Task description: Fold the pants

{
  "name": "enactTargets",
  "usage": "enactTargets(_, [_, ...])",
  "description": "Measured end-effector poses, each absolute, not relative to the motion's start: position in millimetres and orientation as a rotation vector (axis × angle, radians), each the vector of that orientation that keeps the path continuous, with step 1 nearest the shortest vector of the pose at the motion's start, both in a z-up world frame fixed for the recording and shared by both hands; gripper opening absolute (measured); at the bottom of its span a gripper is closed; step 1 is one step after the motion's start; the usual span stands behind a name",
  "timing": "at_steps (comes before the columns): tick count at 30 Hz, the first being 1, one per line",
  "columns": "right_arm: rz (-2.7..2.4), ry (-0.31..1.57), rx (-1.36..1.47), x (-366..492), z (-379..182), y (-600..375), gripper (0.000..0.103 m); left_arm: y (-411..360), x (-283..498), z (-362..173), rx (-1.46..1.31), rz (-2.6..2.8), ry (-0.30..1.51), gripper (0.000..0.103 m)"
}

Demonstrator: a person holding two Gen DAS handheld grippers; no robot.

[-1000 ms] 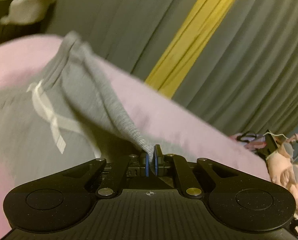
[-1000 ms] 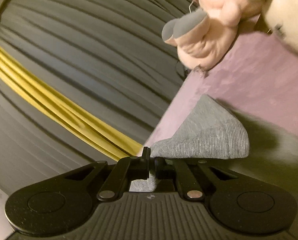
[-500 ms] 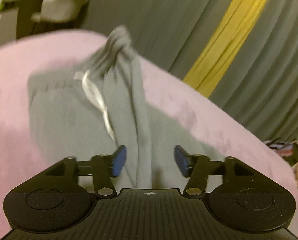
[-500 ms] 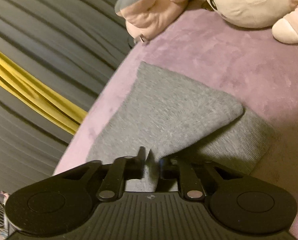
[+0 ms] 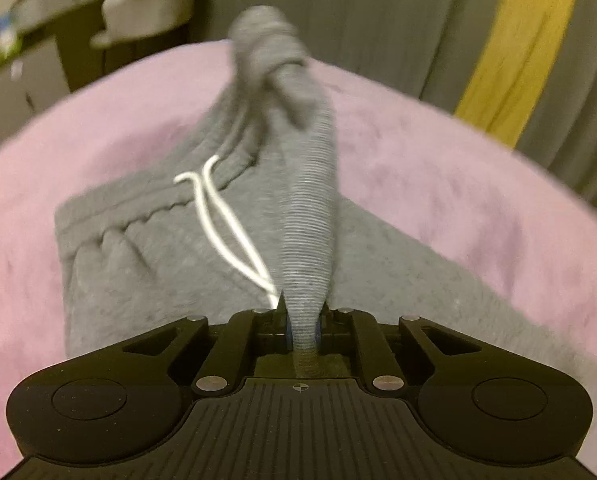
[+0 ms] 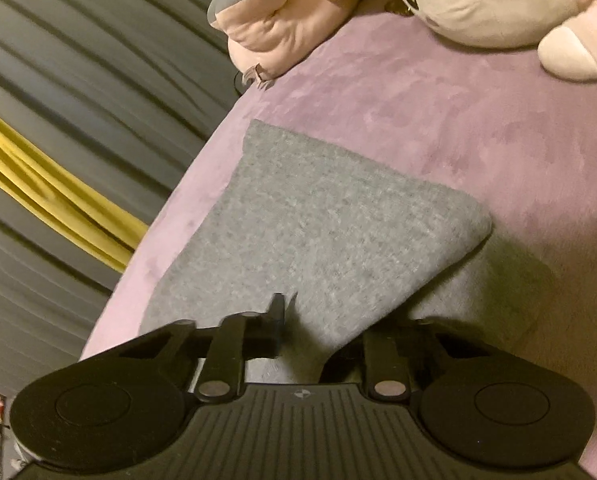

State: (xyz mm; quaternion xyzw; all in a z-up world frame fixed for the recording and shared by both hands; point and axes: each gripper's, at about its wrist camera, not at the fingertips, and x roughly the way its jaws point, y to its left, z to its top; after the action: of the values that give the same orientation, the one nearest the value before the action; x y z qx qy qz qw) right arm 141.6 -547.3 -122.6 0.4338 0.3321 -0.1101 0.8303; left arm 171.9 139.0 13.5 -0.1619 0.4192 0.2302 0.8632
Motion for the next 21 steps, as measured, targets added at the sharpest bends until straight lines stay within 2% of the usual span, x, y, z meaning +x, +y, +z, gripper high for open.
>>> enactTargets(3, [-0.237, 0.695, 0.936, 140, -123, -549, 0.009, 155, 138, 31, -0.347, 0.472, 0.786, 0.009])
enactTargets(6, [-0.233, 0.645, 0.982, 131, -120, -554, 0.008, 175, 88, 46, -0.490, 0.422, 0.678, 0.009])
enactTargets(9, [-0.233, 0.612, 0.995, 124, -115, -556, 0.008, 186, 62, 33, -0.511, 0.436, 0.693, 0.010])
enactTargets(11, [-0.234, 0.620, 0.986, 123, -113, -555, 0.008, 183, 58, 16, -0.443, 0.466, 0.750, 0.015])
enactTargets(14, [-0.248, 0.654, 0.961, 125, -113, -552, 0.008, 185, 51, -7, -0.517, 0.522, 0.786, 0.021])
enactTargets(15, [-0.247, 0.664, 0.961, 126, -113, -552, 0.008, 183, 47, -10, -0.537, 0.528, 0.759, 0.024])
enactTargets(17, [-0.244, 0.673, 0.974, 125, -114, -552, 0.009, 179, 40, -9, -0.557, 0.532, 0.719, 0.045])
enactTargets(20, [-0.250, 0.677, 1.011, 123, -116, -555, 0.014, 167, 28, 1, -0.601, 0.542, 0.670, 0.058])
enactTargets(21, [-0.252, 0.675, 1.030, 122, -118, -557, 0.020, 162, 23, 5, -0.618, 0.541, 0.652, 0.060])
